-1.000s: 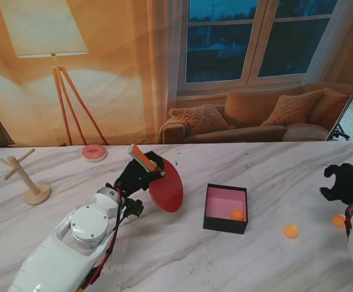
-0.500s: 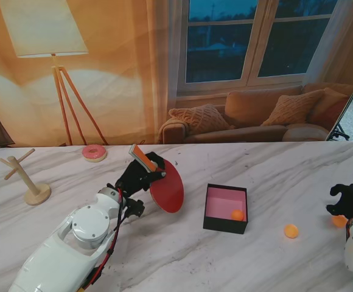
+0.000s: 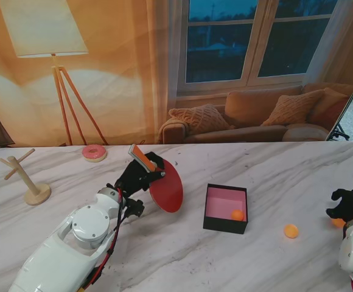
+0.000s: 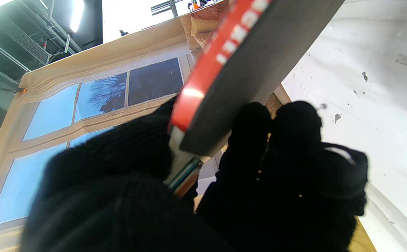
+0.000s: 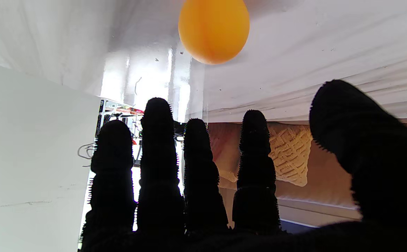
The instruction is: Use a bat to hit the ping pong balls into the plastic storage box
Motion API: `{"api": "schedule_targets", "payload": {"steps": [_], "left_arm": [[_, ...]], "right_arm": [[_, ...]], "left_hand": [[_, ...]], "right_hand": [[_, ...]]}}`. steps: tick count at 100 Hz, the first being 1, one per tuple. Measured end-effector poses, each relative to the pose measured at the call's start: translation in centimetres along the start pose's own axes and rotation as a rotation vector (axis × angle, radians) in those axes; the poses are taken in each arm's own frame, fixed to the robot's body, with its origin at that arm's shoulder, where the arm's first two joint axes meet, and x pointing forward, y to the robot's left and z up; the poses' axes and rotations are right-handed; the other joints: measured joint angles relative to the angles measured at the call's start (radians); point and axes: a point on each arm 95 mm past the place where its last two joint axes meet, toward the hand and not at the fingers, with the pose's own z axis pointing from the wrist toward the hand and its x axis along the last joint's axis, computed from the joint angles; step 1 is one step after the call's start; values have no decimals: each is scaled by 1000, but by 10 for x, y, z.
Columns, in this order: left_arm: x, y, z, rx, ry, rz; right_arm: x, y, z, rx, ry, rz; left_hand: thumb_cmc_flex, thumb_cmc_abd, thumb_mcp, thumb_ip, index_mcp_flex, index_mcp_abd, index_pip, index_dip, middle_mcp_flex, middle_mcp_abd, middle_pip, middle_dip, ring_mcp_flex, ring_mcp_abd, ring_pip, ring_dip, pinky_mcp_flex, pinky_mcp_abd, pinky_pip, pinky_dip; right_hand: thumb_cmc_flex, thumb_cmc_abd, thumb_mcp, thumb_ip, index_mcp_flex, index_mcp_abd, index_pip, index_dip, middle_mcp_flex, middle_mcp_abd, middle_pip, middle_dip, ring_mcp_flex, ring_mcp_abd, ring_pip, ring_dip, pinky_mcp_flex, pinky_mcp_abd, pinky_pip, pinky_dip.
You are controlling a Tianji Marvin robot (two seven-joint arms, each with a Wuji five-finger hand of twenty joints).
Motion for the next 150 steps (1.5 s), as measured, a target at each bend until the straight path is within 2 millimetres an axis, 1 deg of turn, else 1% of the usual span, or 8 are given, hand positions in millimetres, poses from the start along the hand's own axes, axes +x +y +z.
{"api": "schedule_targets", "payload": {"steps": [31, 69, 81, 96, 114, 128, 138, 150], "left_arm": [[-1, 0, 0, 1, -2, -1], [-1, -1, 0, 4, -2, 0], [-2, -1, -1, 4, -3, -1], [-2, -1, -1, 4, -4, 0], [-2, -1, -1, 4, -9, 0], [-2, -1, -1, 4, -10, 0], [-2, -1, -1, 4, -10, 0], [-2, -1, -1, 7, -10, -1]], "right_arm": [[-1, -6, -2, 68, -13, 0], [5, -20, 1, 75, -34, -22], [6, -23, 2, 86, -44, -26], [8, -30, 6, 89, -53, -31], [8, -39, 10, 91, -64, -25], [10, -44, 13, 75, -68, -26], [10, -47, 16, 57, -75, -16], [12, -49, 18, 54, -88, 37]], "left_hand": [[0, 0, 0, 0, 0, 0, 0, 0, 0, 0, 0, 0, 0, 0, 0, 0, 0, 0, 0, 0], [0, 0, 0, 0, 0, 0, 0, 0, 0, 0, 0, 0, 0, 0, 0, 0, 0, 0, 0, 0], [0, 0, 0, 0, 0, 0, 0, 0, 0, 0, 0, 0, 0, 0, 0, 0, 0, 0, 0, 0], [0, 0, 0, 0, 0, 0, 0, 0, 0, 0, 0, 0, 0, 0, 0, 0, 0, 0, 0, 0], [0, 0, 0, 0, 0, 0, 0, 1, 0, 0, 0, 0, 0, 0, 0, 0, 0, 0, 0, 0], [0, 0, 0, 0, 0, 0, 0, 1, 0, 0, 0, 0, 0, 0, 0, 0, 0, 0, 0, 0], [0, 0, 0, 0, 0, 0, 0, 1, 0, 0, 0, 0, 0, 0, 0, 0, 0, 0, 0, 0], [0, 0, 0, 0, 0, 0, 0, 1, 0, 0, 0, 0, 0, 0, 0, 0, 0, 0, 0, 0]], "right_hand": [[0, 0, 0, 0, 0, 2, 26, 20, 12, 18, 50, 28, 59, 20, 50, 14, 49, 10, 60, 9], [3, -1, 3, 0, 0, 3, 52, 54, 12, 24, 66, 50, 59, 20, 85, 18, 60, 10, 85, 9], [42, -29, 47, 0, 0, 3, 69, 64, 12, 28, 95, 67, 81, 20, 128, 27, 102, 10, 121, 9], [91, -55, 98, 0, 5, 10, 133, 98, 70, 52, 178, 112, 196, 20, 203, 37, 197, 10, 168, 9], [121, -94, 116, 0, 6, 26, 177, 118, 96, 56, 219, 131, 254, 15, 237, 37, 268, 10, 190, -23], [186, -116, 158, -2, 48, 51, 261, 158, 160, 64, 290, 166, 329, -6, 276, 34, 351, 10, 213, -65], [233, -153, 158, -55, 65, 89, 323, 176, 206, 81, 321, 194, 399, 8, 320, -33, 439, 21, 238, -102], [250, -186, 158, -94, 130, 103, 422, 131, 267, 105, 330, 207, 451, 11, 348, -74, 514, 24, 250, -135]]}}
